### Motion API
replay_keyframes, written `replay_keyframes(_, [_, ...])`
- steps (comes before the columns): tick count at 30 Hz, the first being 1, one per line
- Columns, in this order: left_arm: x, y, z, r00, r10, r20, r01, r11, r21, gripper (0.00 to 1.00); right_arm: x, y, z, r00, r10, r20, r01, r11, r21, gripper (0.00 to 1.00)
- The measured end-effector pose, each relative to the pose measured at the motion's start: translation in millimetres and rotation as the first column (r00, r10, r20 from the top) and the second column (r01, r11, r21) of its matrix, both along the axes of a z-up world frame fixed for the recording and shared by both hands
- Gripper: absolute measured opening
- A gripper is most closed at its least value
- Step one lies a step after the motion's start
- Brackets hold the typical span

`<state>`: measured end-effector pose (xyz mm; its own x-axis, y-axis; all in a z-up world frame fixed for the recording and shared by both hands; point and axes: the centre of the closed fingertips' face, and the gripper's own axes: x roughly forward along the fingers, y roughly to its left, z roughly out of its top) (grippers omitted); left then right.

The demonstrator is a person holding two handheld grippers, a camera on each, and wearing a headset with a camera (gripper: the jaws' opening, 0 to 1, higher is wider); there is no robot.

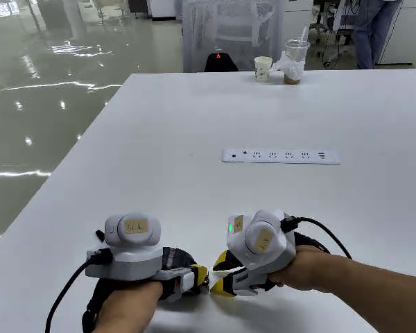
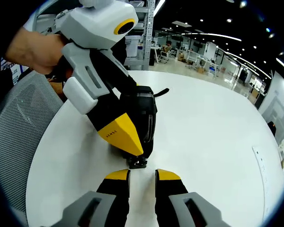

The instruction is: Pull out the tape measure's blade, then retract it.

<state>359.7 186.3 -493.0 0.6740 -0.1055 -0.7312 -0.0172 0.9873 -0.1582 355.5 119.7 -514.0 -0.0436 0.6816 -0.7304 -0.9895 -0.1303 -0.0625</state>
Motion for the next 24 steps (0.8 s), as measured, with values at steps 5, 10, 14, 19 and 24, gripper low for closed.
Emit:
replay_keyframes(5, [-4.2, 2.0, 3.4, 1.0, -0.005, 0.004, 0.005, 1.0, 0.002, 0.62, 1.2, -7.9, 6.6, 1.0, -0.022, 0.008, 0.022, 1.0, 0.01, 0.2])
replay_keyframes(10, [-7.5, 2.7, 6.3, 1.0, -0.016, 0.01, 0.016, 1.0, 0.006, 0.64, 0.8, -16.7, 11.3, 0.999, -0.046, 0.01, 0.045, 0.999, 0.015, 0.21])
replay_keyframes(14, [-10.7, 1.0, 8.4, 0.999, -0.03, 0.014, 0.029, 1.0, 0.008, 0.66, 0.4, -23.9, 14.0, 0.998, -0.068, 0.013, 0.068, 0.997, 0.02, 0.23])
replay_keyframes(19, [-15.6, -0.1, 12.8, 0.998, -0.052, 0.024, 0.052, 0.999, 0.015, 0.68, -0.5, -34.6, 19.2, 0.994, -0.106, 0.012, 0.106, 0.994, 0.024, 0.26])
replay_keyframes(24, [-20.8, -1.3, 15.3, 0.997, -0.076, 0.032, 0.076, 0.997, 0.021, 0.7, -1.7, -43.6, 22.6, 0.99, -0.143, 0.005, 0.143, 0.989, 0.031, 0.29])
